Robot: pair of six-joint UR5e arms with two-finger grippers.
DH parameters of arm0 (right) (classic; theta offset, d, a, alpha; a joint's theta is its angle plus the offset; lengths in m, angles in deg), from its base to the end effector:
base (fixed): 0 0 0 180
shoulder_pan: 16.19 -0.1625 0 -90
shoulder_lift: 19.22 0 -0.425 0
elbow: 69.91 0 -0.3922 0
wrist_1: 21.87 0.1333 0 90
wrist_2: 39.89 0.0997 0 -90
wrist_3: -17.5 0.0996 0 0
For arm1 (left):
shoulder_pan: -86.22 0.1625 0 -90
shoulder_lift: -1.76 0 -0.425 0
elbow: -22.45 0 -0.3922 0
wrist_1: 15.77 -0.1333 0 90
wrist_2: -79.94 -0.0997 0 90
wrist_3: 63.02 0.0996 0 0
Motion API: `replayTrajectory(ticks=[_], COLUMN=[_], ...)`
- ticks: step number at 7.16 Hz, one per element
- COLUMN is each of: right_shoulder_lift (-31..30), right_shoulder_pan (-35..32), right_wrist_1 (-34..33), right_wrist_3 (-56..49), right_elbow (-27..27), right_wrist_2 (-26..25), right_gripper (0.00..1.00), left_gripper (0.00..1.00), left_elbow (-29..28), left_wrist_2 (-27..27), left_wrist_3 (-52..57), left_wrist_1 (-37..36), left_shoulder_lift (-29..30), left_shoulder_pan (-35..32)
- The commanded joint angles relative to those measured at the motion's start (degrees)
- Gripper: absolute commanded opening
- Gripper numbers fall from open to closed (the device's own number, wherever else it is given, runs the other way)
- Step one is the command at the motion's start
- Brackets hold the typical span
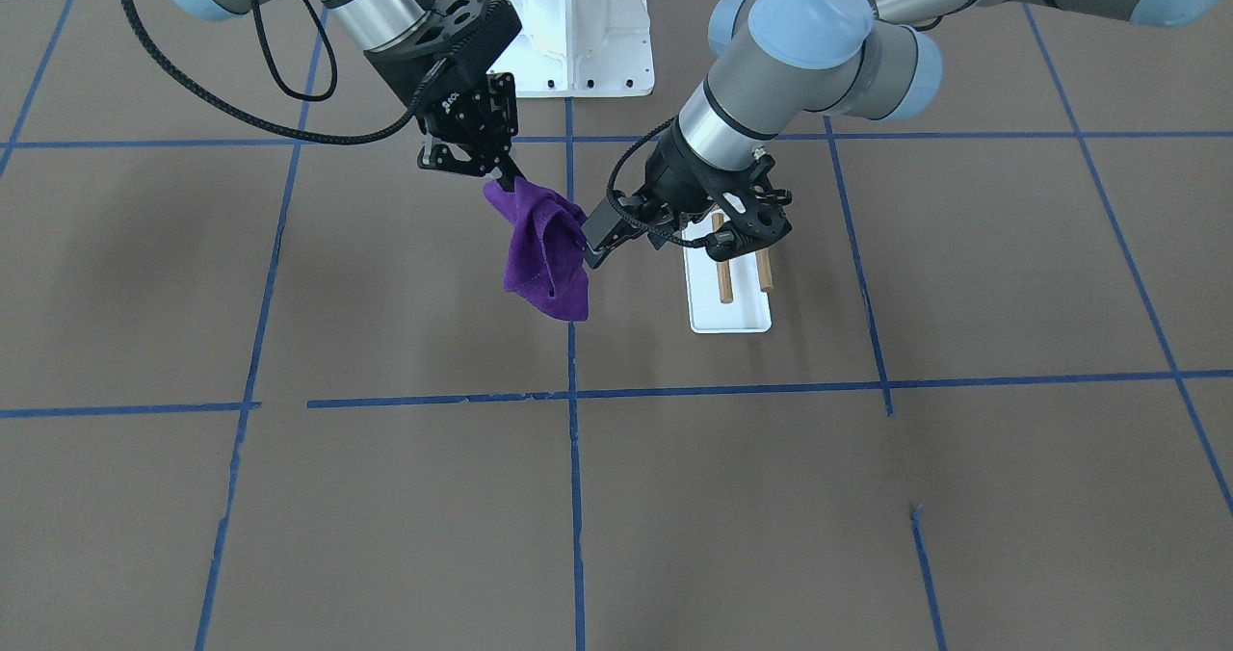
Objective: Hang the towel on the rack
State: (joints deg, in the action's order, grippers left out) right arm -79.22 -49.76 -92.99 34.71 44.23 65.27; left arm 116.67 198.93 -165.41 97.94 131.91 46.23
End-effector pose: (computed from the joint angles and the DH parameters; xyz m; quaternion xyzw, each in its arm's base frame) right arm -0.4101 -0.4009 0.1454 0.4086 -0.4383 -0.3413 0.7242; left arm 0.4605 -0.4973 0.1531 -0.0721 0.5758 -0.2284 0.7817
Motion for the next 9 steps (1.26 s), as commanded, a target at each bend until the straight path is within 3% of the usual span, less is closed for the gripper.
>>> replayTrajectory(ticks=[1,2,4,5,9], right_shoulder_lift=[0.6,1.1,1.1,1.0,1.0], right_shoulder_pan=[1.1,1.1,1.1,0.9,0.8], right_wrist_1=[-0.1,-0.1,0.1,0.2,0.1], right_wrist_3=[0.0,0.0,0.0,0.0,0.0], right_elbow=[0.4,0.1,0.1,0.1,-0.2], right_wrist_2=[-0.7,-0.7,-0.9,-1.5,-5.1], right_gripper=[0.00,0.00,0.00,0.00,0.00], left_gripper=[0.97,0.96,0.63,0.56,0.53], left_elbow=[-0.3,-0.2,0.3,0.4,0.5], left_wrist_2=[-0.6,-0.6,-0.5,-0.4,-0.3], left_wrist_3=[0.2,0.0,-0.1,0.0,0.1], left_wrist_1=[0.2,0.2,0.2,0.1,-0.1], left_shoulder_lift=[0.2,0.2,0.0,-0.2,-0.4], left_shoulder_pan=[0.9,1.3,1.6,1.7,1.7])
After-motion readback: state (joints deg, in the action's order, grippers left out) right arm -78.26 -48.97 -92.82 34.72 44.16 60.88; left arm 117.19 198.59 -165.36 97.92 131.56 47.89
